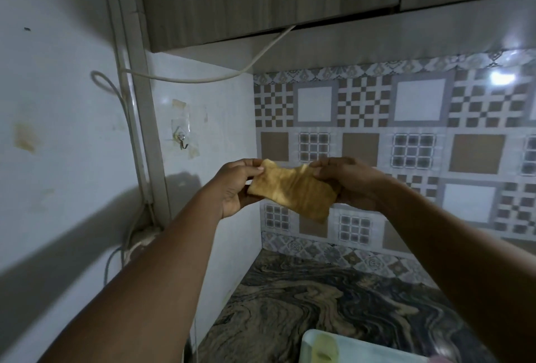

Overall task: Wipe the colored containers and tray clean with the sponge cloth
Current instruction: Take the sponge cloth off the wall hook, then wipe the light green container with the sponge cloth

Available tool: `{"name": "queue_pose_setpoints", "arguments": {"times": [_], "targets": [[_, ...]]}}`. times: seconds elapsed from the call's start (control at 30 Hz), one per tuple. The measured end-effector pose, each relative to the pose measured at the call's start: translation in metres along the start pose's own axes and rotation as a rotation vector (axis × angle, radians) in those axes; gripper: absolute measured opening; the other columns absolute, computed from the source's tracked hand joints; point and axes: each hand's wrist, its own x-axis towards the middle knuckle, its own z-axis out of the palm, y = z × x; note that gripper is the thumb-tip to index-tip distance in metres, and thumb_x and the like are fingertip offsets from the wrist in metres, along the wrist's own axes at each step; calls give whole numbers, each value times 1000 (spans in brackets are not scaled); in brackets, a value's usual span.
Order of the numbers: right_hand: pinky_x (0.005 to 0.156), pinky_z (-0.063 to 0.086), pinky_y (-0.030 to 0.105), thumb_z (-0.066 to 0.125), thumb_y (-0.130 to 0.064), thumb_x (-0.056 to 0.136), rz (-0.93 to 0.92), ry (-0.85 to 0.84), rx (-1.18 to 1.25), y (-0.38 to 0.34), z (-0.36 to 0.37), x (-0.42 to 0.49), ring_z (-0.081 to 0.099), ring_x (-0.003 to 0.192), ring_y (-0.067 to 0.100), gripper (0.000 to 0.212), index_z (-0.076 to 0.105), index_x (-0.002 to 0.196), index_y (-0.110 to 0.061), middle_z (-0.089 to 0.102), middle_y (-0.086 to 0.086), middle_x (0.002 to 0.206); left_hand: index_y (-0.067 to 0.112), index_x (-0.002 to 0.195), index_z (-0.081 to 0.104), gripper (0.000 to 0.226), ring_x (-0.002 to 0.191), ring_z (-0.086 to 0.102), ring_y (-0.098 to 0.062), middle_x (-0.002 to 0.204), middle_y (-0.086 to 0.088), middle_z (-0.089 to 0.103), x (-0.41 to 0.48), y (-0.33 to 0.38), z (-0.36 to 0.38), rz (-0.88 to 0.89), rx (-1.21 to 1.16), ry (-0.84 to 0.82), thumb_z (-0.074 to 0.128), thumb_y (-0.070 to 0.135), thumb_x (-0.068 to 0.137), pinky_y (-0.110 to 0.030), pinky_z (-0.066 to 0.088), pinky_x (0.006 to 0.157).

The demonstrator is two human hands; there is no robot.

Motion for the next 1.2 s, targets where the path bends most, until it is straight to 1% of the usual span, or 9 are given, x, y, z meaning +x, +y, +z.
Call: {"name": "queue_pose_setpoints", "arguments": {"times": [0.17,0.33,0.57,0.7,0.8,0.87,1.03,1.1,1.2], "targets": [[73,59,35,72,-16,86,102,-114,26,9,-21,-39,66,89,25,35,69,116,1,69,16,105,17,109,70,17,80,65,-20,96,-6,68,-19,-8,35,6,82,-44,60,11,97,-31,58,61],[62,53,30,67,-11,90,104,-173,140,26,-27,-71,60,76,22,4,64,88,-13,64,10,90,19,116,69,23,81,66,-22,94,-8,71,-39,-18,62,5,113,-34,66,12,93,-35,57,73],[51,58,34,62,-6,95,98,-50,174,50,-34,-119,65,77,29,21,63,112,-18,61,21,107,15,121,59,29,74,69,-20,96,-12,71,-67,-50,98,-90,46,-30,67,16,93,-34,58,61],[64,59,34,53,-2,99,-12,60,258,62,-43,-138,64,83,23,17,67,106,-9,62,16,105,15,109,60,19,73,69,-23,89,-13,71,-92,-76,118,-214,-25,-168,63,27,96,-38,59,72],[65,59,29,53,0,98,-27,93,304,66,-50,-146,65,82,20,23,65,118,4,63,13,102,25,135,49,50,86,71,-31,123,-17,64,-97,-92,121,-274,-26,-256,69,31,90,-41,59,70],[65,59,30,56,-1,97,-14,78,318,69,-57,-154,66,80,22,26,63,122,4,64,16,104,32,142,41,60,94,70,-31,131,-13,58,-101,-101,129,-283,-15,-290,70,28,90,-40,59,70],[72,57,38,62,2,91,35,71,253,77,-72,-164,66,87,29,28,64,119,-1,67,20,107,21,127,61,39,96,64,-33,120,-18,65,-106,-114,151,-185,-39,-232,67,8,91,-41,54,79],[75,58,41,68,3,86,60,82,144,80,-79,-166,67,91,32,32,66,118,2,68,22,111,17,113,70,27,94,66,-29,113,-17,69,-104,-117,154,-113,67,-172,71,6,88,-42,56,82],[75,61,33,72,6,83,74,146,-132,87,-84,-170,70,90,29,31,70,114,2,71,22,106,18,103,75,25,94,71,-20,103,-6,75,-101,-119,153,31,462,-126,82,13,80,-38,59,87]]}}
